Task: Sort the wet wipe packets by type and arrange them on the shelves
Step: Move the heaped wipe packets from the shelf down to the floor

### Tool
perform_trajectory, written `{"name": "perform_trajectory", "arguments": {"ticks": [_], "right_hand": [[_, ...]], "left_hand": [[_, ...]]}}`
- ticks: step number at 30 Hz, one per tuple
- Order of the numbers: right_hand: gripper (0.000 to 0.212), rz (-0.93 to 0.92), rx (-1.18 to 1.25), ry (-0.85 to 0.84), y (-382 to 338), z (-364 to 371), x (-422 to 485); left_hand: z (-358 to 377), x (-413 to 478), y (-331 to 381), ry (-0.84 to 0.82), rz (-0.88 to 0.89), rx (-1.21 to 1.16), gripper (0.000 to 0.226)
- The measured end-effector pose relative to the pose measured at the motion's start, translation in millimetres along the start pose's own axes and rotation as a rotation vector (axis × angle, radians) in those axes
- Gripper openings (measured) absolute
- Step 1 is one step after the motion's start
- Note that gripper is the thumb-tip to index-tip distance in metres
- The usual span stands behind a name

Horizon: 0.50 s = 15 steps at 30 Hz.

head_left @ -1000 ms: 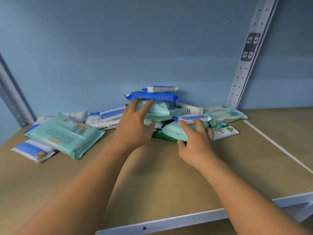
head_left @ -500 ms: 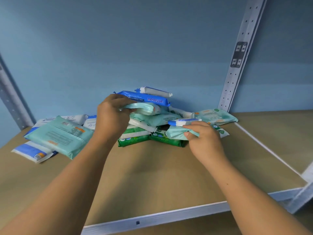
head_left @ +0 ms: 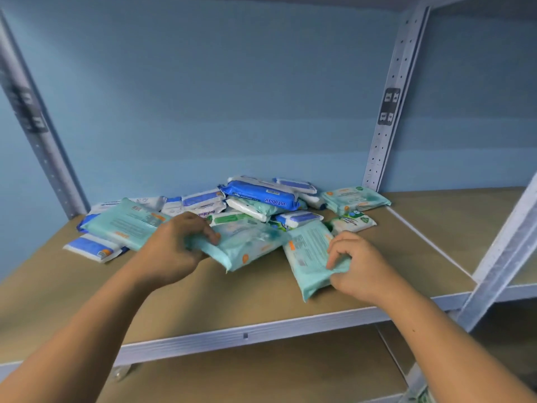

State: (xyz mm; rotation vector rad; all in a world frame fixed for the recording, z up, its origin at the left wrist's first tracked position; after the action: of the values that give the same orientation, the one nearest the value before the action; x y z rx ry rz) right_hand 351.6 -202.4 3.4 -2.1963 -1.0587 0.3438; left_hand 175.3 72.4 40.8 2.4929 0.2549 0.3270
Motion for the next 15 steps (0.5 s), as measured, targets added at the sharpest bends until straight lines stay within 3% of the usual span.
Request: {"name": "perform_trajectory", "arguments": {"ticks": [3, 6, 8, 10, 12, 15], "right_hand": [[0.047, 0.098, -0.086, -0.15, -2.8, 9.5, -9.9], [0.049, 0.191, -0.102, -0.25, -4.7, 19.0, -13.6], [0.047, 0.247, -0.048, -0.217, -4.9, 21.8, -10.7], [0.041, 0.289, -0.062, -0.076, -9.4, 22.6, -6.7], [0.063, 0.354, -0.098, 0.051, -12.1, 26.2, -3.4], [0.117, 0.496, -0.189, -0.006, -9.4, 38.6, 4.3]], "left_hand": [[10.5, -10.1, -3.3, -0.183, -0.092, 0.045, 0.057], [30.3, -12.9, -5.8, -0.407, -0.201, 0.063, 0.058], [39.4, -10.4, -2.9, -0.41, -0.244, 0.094, 0.052], [45.0, -5.2, 2.1, -0.285, -0.252, 0.138, 0.055], [52.7, -1.8, 7.7, -0.192, -0.264, 0.19, 0.082], [68.5, 2.0, 5.9, -0.234, -0.379, 0.233, 0.118]]}}
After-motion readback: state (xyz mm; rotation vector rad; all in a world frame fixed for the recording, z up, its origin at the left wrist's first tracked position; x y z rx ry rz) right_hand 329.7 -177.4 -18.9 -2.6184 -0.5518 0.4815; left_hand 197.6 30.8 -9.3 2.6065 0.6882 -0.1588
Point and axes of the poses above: each hand's wrist, its own x-axis towards the middle knuckle, its own z-axis out of the palm, y = z × x, the point moved 6 cm from there along x, towards the middle knuckle, and after that the axes turned 14 degrees about -y, right-handed, at the moved point
